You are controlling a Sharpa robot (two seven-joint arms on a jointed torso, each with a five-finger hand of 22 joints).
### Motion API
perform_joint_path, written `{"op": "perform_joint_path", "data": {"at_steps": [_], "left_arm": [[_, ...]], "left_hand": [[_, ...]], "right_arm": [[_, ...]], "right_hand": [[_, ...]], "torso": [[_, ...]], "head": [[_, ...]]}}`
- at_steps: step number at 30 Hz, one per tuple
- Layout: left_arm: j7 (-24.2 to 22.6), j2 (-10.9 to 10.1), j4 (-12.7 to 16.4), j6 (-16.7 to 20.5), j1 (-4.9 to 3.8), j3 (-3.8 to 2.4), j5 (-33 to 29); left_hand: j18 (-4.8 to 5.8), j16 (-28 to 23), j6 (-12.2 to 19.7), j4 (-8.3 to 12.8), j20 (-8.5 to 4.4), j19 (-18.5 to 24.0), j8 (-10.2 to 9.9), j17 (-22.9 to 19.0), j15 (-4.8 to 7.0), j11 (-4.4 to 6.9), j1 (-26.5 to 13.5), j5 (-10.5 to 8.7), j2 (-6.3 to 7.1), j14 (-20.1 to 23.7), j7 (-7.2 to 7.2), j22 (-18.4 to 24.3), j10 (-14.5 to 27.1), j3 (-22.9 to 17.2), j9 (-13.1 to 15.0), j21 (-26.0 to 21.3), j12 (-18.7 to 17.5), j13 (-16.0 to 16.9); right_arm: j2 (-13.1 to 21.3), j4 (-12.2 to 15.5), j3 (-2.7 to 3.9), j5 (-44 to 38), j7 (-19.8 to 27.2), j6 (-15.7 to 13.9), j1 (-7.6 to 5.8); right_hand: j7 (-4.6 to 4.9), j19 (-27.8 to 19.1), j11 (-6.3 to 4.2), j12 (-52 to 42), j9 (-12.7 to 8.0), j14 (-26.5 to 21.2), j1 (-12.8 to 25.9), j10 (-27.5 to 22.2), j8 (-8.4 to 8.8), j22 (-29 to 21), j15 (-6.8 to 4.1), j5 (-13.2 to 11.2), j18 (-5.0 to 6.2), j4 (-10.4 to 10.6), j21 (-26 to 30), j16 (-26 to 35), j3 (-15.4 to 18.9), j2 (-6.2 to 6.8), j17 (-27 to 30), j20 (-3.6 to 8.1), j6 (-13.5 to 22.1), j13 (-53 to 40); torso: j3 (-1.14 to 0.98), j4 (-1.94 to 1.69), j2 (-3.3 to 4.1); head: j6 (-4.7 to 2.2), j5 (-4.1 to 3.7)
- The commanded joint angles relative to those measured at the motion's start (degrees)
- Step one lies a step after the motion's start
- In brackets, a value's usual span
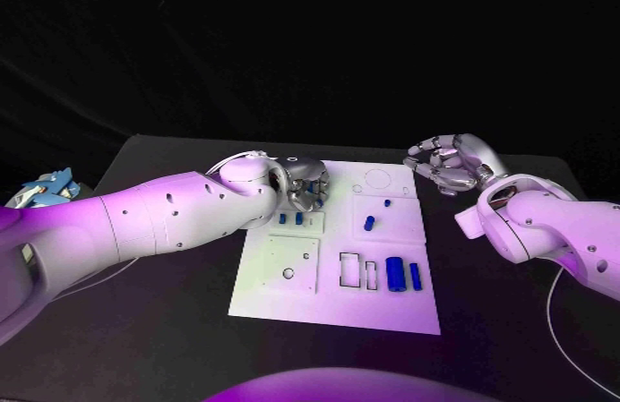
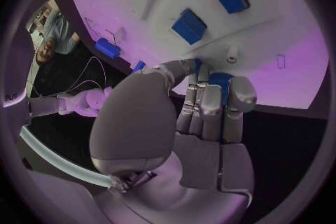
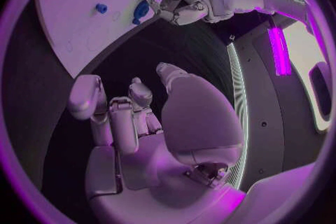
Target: Assemble the parts on the task board
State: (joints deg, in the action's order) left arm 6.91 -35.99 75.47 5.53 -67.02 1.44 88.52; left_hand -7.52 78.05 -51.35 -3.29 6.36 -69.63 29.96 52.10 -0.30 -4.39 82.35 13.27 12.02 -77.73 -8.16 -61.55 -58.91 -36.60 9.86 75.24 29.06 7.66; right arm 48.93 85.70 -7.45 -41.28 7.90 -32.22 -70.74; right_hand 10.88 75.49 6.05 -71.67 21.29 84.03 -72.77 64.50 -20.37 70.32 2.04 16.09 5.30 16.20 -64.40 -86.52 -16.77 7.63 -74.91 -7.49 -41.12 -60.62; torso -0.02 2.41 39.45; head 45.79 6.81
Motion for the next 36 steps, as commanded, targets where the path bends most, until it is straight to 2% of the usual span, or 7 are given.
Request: {"op": "perform_joint_path", "data": {"at_steps": [1, 8, 13, 17, 24, 31, 36], "left_arm": [[-0.9, -0.8, 1.4, 2.4, -0.02, -0.22, -1.4], [-0.7, -4.3, 5.2, 3.1, -0.13, -1.67, -3.6], [-0.2, -6.4, 6.8, 2.1, -0.22, -2.12, -5.0], [0.3, -7.4, 7.0, 0.6, -0.24, -2.24, -5.9], [0.9, -8.6, 6.3, -1.3, -0.23, -2.28, -6.4], [1.0, -8.9, 5.6, -1.9, -0.14, -2.25, -6.6], [1.1, -8.8, 5.1, -2.0, -0.12, -2.24, -6.6]], "left_hand": [[1.04, 0.3, -0.5, 0.4, 0.07, -0.5, -0.3, -0.1, -0.02, -0.05, -0.3, -0.2, -0.25, -0.6, -0.18, -0.1, -0.4, 0.1, 0.1, 0.4, -0.4, -0.1], [1.08, 0.3, -0.7, 0.4, 0.08, -0.6, -0.5, 0.0, -0.06, -0.08, -0.5, -0.21, -0.16, -0.7, -0.21, -0.3, -0.6, 0.1, 0.1, 0.5, -0.6, -0.1], [1.14, 0.3, -0.9, 0.5, 0.09, -0.8, -0.6, -0.1, -0.06, -0.06, -0.7, -0.19, -0.1, -0.8, -0.19, -0.6, -0.8, 0.1, 0.2, 0.7, -0.8, -0.2], [1.13, 0.3, -1.0, 0.4, 0.1, -0.8, -0.8, -0.2, -0.06, -0.06, -1.1, -0.22, 0.11, -0.8, -0.16, -0.6, -1.1, 0.4, 0.2, 0.7, -1.2, -0.3], [1.14, 0.3, -1.1, 0.4, 0.11, -0.8, -1.0, -0.4, -0.06, -0.04, -1.4, -0.24, 0.23, -0.8, -0.13, -0.6, -1.2, 0.5, 0.2, 0.7, -1.4, -0.3], [1.15, 0.2, -1.2, 0.3, 0.13, -0.8, -1.1, -0.6, -0.05, -0.03, -1.6, -0.26, 0.32, -0.8, -0.1, -0.6, -1.3, 0.7, 0.3, 0.7, -1.6, -0.4], [1.13, 0.2, -1.2, 0.3, 0.13, -0.7, -1.1, -0.5, -0.05, -0.02, -1.6, -0.25, 0.32, -0.8, -0.09, -0.6, -1.3, 0.7, 0.3, 0.7, -1.7, -0.4]], "right_arm": [[0.0, 0.0, 0.01, -0.2, 0.6, 0.1, 0.09], [0.2, 0.0, 0.01, -0.2, 0.6, 0.0, 0.15], [0.3, 0.0, 0.01, -0.2, 0.6, 0.0, 0.17], [0.3, 0.0, 0.01, -0.2, 0.5, 0.0, 0.17], [0.3, 0.0, 0.01, -0.2, 0.5, 0.0, 0.19], [0.3, 0.0, 0.01, -0.2, 0.6, 0.0, 0.2], [0.3, 0.0, 0.01, -0.2, 0.6, 0.0, 0.21]], "right_hand": [[-0.11, -0.5, -0.09, -0.4, 0.0, 2.9, 0.5, 0.1, -0.29, -0.1, -0.42, 0.3, 0.77, 0.2, 0.3, 0.3, -0.1, -0.24, -3.6, -0.04, -0.4, 0.0], [-0.11, -0.5, -0.09, -0.4, 0.0, 2.9, 0.5, 0.1, -0.29, -0.1, -0.42, 0.3, 0.77, 0.2, 0.3, 0.3, -0.1, -0.24, -3.6, -0.04, -0.4, 0.0], [-0.11, -0.5, -0.09, -0.4, 0.0, 2.9, 0.5, 0.1, -0.29, -0.1, -0.42, 0.3, 0.77, 0.2, 0.3, 0.3, -0.1, -0.24, -3.6, -0.04, -0.4, 0.0], [-0.11, -0.5, -0.09, -0.4, 0.0, 2.9, 0.5, 0.1, -0.29, -0.1, -0.42, 0.3, 0.77, 0.2, 0.3, 0.3, -0.1, -0.24, -3.6, -0.04, -0.4, 0.0], [-0.11, -0.5, -0.09, -0.4, 0.0, 2.9, 0.5, 0.1, -0.29, -0.1, -0.42, 0.3, 0.77, 0.2, 0.3, 0.3, -0.1, -0.24, -3.6, -0.04, -0.4, 0.0], [-0.14, -0.5, -0.11, -0.4, -0.1, 2.9, 0.6, 0.1, -0.46, -0.1, -0.44, 0.3, 0.78, 0.2, 0.4, 0.3, -0.1, -0.34, -3.6, -0.02, -0.5, 0.0], [-0.14, -0.5, -0.11, -0.4, -0.1, 2.9, 0.6, 0.1, -0.46, -0.1, -0.44, 0.3, 0.78, 0.2, 0.4, 0.3, -0.1, -0.34, -3.6, -0.02, -0.5, 0.0]], "torso": [[0.04, -0.03, -0.07], [0.03, -0.24, -0.11], [0.03, -0.21, -0.07], [0.07, -0.18, -0.03], [0.0, -0.14, -0.04], [0.04, -0.05, 0.05], [-0.06, 0.04, 0.02]], "head": [[-0.14, -0.11], [-0.37, -0.14], [-0.41, -0.11], [-0.41, -0.1], [-0.32, -0.01], [-0.26, 0.09], [-0.27, 0.19]]}}
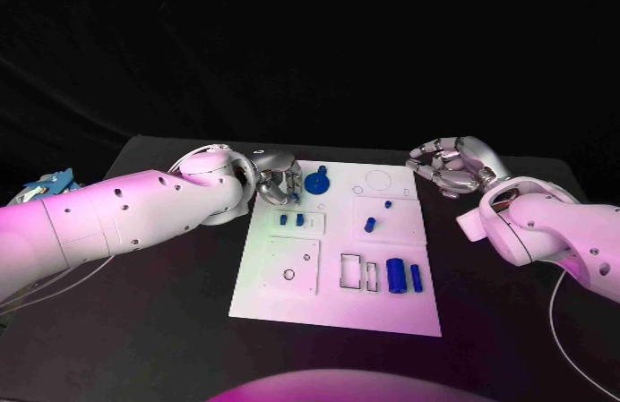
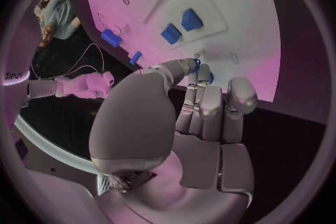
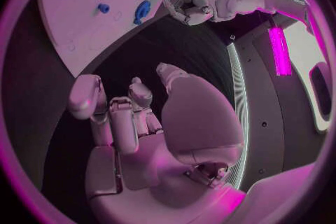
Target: Assemble the parts on the task board
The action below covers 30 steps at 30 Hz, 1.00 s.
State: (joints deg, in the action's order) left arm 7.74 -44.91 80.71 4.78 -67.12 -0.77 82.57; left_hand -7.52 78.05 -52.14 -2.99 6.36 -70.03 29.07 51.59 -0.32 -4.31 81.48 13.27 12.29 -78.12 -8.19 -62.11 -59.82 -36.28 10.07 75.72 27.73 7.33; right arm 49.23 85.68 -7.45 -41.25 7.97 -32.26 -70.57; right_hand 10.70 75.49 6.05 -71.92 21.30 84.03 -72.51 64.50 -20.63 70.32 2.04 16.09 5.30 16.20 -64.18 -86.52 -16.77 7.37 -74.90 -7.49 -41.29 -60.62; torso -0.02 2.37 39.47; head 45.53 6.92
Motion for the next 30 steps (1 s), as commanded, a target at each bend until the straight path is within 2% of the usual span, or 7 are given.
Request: {"op": "perform_joint_path", "data": {"at_steps": [1, 10, 30], "left_arm": [[0.3, 0.2, -0.3, -1.3, -0.02, -0.04, -0.6], [0.2, 0.6, -0.8, -1.9, 0.01, 0.05, -0.6], [0.5, 1.4, -1.4, -3.3, 0.04, 0.24, -0.6]], "left_hand": [[1.14, 0.2, -0.4, 0.0, 0.13, -0.3, -0.2, 0.0, -0.03, -0.09, -0.7, -0.25, 0.05, -0.4, -0.07, 0.0, -0.4, 0.4, 0.1, 0.2, -0.3, -0.1], [1.14, 0.2, -0.5, 0.1, 0.13, -0.4, -0.3, -0.1, -0.02, -0.08, -0.7, -0.24, 0.03, -0.4, -0.06, 0.0, -0.4, 0.4, 0.1, 0.2, -0.4, -0.1], [1.13, 0.1, -0.5, 0.1, 0.13, -0.3, -0.3, -0.4, -0.01, -0.07, -0.8, -0.26, 0.02, -0.3, -0.05, 0.0, -0.5, 0.4, 0.1, 0.2, -0.5, -0.1]], "right_arm": [[0.0, 0.0, 0.0, -0.2, 0.5, 0.1, 0.05], [0.0, 0.0, 0.0, -0.2, 0.5, 0.1, 0.05], [0.0, 0.0, 0.0, -0.2, 0.5, 0.1, 0.06]], "right_hand": [[0.03, -0.5, -0.11, -0.2, -0.1, 2.9, 0.3, 0.1, -0.21, -0.1, -0.44, 0.3, 0.78, 0.2, 0.2, 0.3, -0.1, -0.08, -3.6, -0.02, -0.3, 0.0], [0.03, -0.5, -0.11, -0.2, -0.1, 2.9, 0.3, 0.1, -0.21, -0.1, -0.44, 0.3, 0.78, 0.2, 0.2, 0.3, -0.1, -0.08, -3.6, -0.02, -0.3, 0.0], [0.03, -0.5, -0.11, -0.2, -0.1, 2.9, 0.3, 0.1, -0.21, -0.1, -0.44, 0.3, 0.78, 0.2, 0.2, 0.3, -0.1, -0.08, -3.6, -0.02, -0.3, 0.0]], "torso": [[-0.09, 0.09, -0.03], [-0.04, -0.02, 0.0], [0.01, 0.0, -0.02]], "head": [[0.03, 0.08], [0.16, 0.01], [0.42, 0.03]]}}
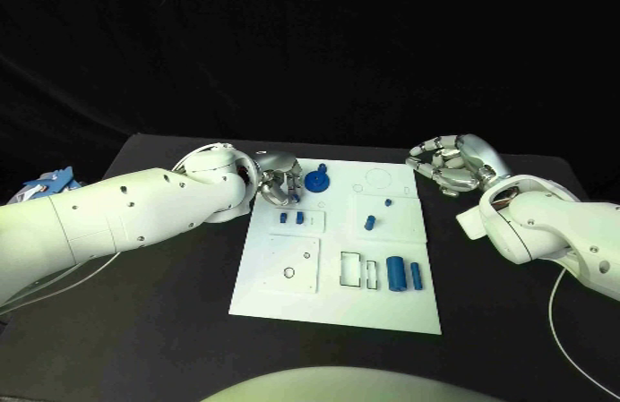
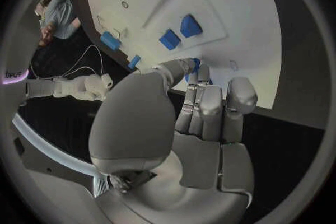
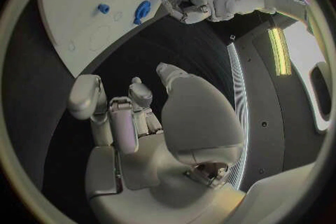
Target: Assemble the parts on the task board
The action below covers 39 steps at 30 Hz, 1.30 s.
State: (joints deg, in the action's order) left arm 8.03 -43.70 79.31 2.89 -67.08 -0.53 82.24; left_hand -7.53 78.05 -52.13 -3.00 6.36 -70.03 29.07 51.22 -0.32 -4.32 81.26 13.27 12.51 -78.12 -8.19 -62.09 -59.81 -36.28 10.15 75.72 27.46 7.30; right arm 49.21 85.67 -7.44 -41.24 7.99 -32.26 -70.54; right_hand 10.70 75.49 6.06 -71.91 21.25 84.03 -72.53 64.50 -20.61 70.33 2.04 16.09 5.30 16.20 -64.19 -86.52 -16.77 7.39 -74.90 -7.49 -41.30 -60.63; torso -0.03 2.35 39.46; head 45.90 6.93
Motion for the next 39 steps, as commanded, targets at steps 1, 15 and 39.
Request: {"op": "perform_joint_path", "data": {"at_steps": [1, 15, 39], "left_arm": [[0.3, 0.2, 0.0, -1.6, 0.0, 0.01, -0.3], [0.7, 0.6, -0.4, -1.9, 0.01, 0.09, -0.3], [1.3, 1.2, -1.0, -1.8, 0.07, 0.33, -0.4]], "left_hand": [[1.13, 0.1, -0.5, 0.1, 0.13, -0.3, -0.3, 0.0, -0.01, -0.07, -0.6, -0.27, -0.21, -0.3, -0.05, 0.0, -0.5, 0.4, 0.0, 0.2, -0.2, -0.1], [1.09, 0.1, -0.6, 0.1, 0.12, -0.2, -0.4, -0.1, 0.0, -0.05, -0.6, -0.28, -0.27, -0.3, -0.03, 0.1, -0.6, 0.4, 0.0, 0.1, -0.3, -0.1], [0.61, -0.7, 0.7, 0.1, 0.43, 1.7, -2.8, -2.1, -0.77, -0.98, -1.6, -0.2, 0.44, 1.0, -0.8, 2.4, 0.7, 0.8, -0.1, -1.3, -3.2, -0.8]], "right_arm": [[0.0, 0.0, 0.0, -0.2, 0.5, 0.1, 0.03], [0.0, 0.0, 0.0, -0.2, 0.5, 0.1, 0.04], [0.1, 0.0, 0.0, -0.2, 0.5, 0.1, 0.11]], "right_hand": [[0.03, -0.5, -0.12, -0.2, -0.1, 2.9, 0.3, 0.1, -0.22, -0.1, -0.44, 0.3, 0.78, 0.2, 0.2, 0.3, -0.1, -0.1, -3.6, -0.02, -0.3, 0.0], [0.03, -0.5, -0.12, -0.2, -0.1, 2.9, 0.3, 0.1, -0.22, -0.1, -0.44, 0.3, 0.78, 0.2, 0.2, 0.3, -0.1, -0.1, -3.6, -0.02, -0.3, 0.0], [0.03, -0.5, -0.12, -0.2, -0.1, 2.9, 0.3, 0.1, -0.22, -0.1, -0.44, 0.3, 0.78, 0.2, 0.2, 0.3, -0.1, -0.1, -3.6, -0.02, -0.3, 0.0]], "torso": [[0.01, 0.03, -0.02], [0.01, 0.01, -0.01], [-0.01, 0.0, -0.04]], "head": [[0.08, 0.01], [0.14, -0.02], [0.25, -0.11]]}}
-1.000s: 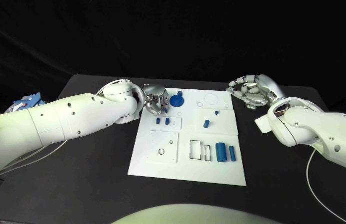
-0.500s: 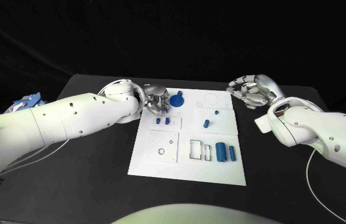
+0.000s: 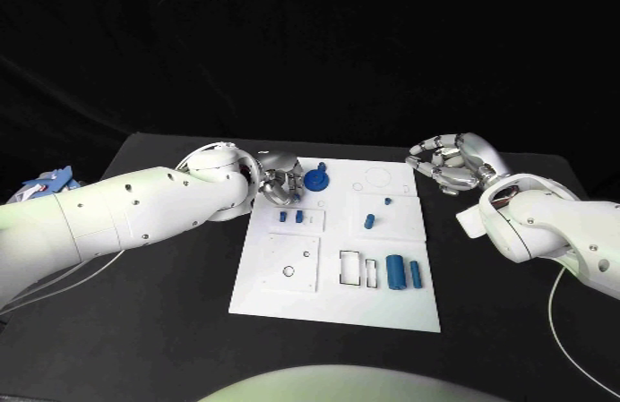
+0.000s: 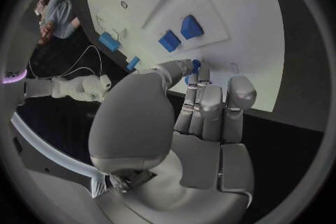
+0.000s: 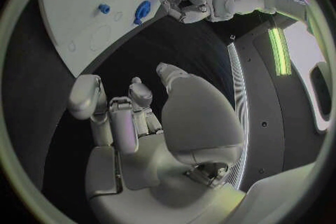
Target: Assemble the parts on the task board
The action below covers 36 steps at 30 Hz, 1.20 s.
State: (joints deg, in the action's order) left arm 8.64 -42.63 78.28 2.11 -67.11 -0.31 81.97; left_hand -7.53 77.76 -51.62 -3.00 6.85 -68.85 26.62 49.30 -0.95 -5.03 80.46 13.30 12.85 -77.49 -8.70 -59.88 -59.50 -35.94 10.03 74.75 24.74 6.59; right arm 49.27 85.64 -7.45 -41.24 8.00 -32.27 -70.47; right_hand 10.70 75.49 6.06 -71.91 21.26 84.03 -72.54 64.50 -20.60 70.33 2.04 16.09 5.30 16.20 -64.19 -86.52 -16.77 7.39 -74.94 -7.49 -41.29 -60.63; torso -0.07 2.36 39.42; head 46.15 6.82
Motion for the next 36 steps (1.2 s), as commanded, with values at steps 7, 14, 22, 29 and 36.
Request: {"op": "perform_joint_path", "data": {"at_steps": [7, 14, 22, 29, 36], "left_arm": [[0.9, 0.1, 0.0, -0.7, 0.12, 0.12, -0.2], [1.1, 0.1, 0.1, -0.2, 0.12, 0.13, -0.3], [1.2, 0.0, 0.1, 0.3, 0.12, 0.13, -0.5], [1.3, -0.1, 0.3, 0.0, 0.12, 0.13, -0.7], [1.0, -1.4, 0.7, -1.1, 0.12, 0.11, -3.2]], "left_hand": [[0.49, -0.4, 0.0, -0.1, 0.2, 1.1, -0.8, -0.8, -0.59, -0.81, -1.4, -0.09, 0.68, 0.8, -0.56, 0.8, 1.8, 0.5, 0.2, -0.7, -2.2, -0.6], [0.28, -0.9, 1.5, 0.0, 0.81, 1.9, -2.3, -2.8, -1.3, -1.66, -1.8, -0.07, 1.63, 1.8, -1.24, 1.8, 3.9, 0.6, 0.0, -1.4, -4.0, -1.4], [-0.63, -2.7, 5.1, 0.1, 1.93, 5.5, -4.9, -8.8, -2.5, -2.99, -1.7, -0.02, 2.44, 5.2, -2.7, 6.2, 7.7, 1.8, -0.5, -4.2, -5.3, -2.1], [-0.98, -3.1, 6.6, 0.2, 2.24, 6.8, -5.9, -11.0, -2.72, -3.2, -1.3, 0.06, 2.29, 6.5, -2.85, 7.8, 9.2, 3.0, -0.7, -5.3, -4.9, -2.2], [-1.06, -3.1, 6.0, 0.3, 2.32, 7.1, -5.7, -11.5, -2.83, -3.35, -0.9, 0.19, 1.99, 6.8, -3.06, 8.2, 9.5, 3.2, -0.6, -5.6, -4.6, -2.2]], "right_arm": [[0.0, 0.0, 0.01, -0.2, 0.5, 0.1, 0.06], [0.0, 0.0, 0.01, -0.1, 0.6, 0.1, 0.08], [0.0, -0.1, 0.01, -0.1, 0.6, 0.1, 0.11], [0.0, -0.2, 0.01, 0.0, 0.6, 0.2, 0.13], [0.0, -0.9, 0.01, -0.5, -0.7, 1.5, 0.14]], "right_hand": [[0.02, -0.6, -0.13, -0.2, -0.2, 2.9, 0.4, 0.0, -0.39, -0.2, -0.46, 0.4, 0.82, 0.1, 0.4, 0.3, -0.1, -0.13, -3.5, 0.01, -0.2, 0.2], [0.02, -0.6, -0.13, -0.2, -0.2, 2.9, 0.4, 0.0, -0.39, -0.2, -0.46, 0.4, 0.82, 0.1, 0.4, 0.3, -0.1, -0.13, -3.5, 0.01, -0.2, 0.2], [0.02, -0.7, -0.13, -0.1, -0.2, 2.9, 0.4, -0.1, -0.4, -0.2, -0.47, 0.4, 0.84, 0.1, 0.5, 0.4, -0.1, -0.13, -3.3, 0.01, -0.2, 0.4], [0.02, -0.7, -0.13, 0.0, -0.2, 2.8, 0.4, -0.2, -0.41, -0.3, -0.47, 0.4, 0.86, 0.1, 0.6, 0.4, 0.0, -0.12, -3.3, 0.01, -0.2, 0.4], [0.17, -4.7, -0.04, 11.4, -0.6, 0.8, -2.6, -14.1, -0.97, -4.8, -0.37, 0.6, 2.14, -1.2, 7.4, 2.7, -2.1, -0.35, 1.9, -0.09, 0.0, 15.8]], "torso": [[0.06, -0.02, 0.0], [0.07, -0.02, 0.01], [0.07, -0.07, -0.01], [0.05, 0.02, -0.01], [0.08, 0.03, -0.05]], "head": [[0.04, 0.05], [-0.01, 0.02], [0.06, 0.06], [0.08, 0.08], [-0.02, -0.06]]}}
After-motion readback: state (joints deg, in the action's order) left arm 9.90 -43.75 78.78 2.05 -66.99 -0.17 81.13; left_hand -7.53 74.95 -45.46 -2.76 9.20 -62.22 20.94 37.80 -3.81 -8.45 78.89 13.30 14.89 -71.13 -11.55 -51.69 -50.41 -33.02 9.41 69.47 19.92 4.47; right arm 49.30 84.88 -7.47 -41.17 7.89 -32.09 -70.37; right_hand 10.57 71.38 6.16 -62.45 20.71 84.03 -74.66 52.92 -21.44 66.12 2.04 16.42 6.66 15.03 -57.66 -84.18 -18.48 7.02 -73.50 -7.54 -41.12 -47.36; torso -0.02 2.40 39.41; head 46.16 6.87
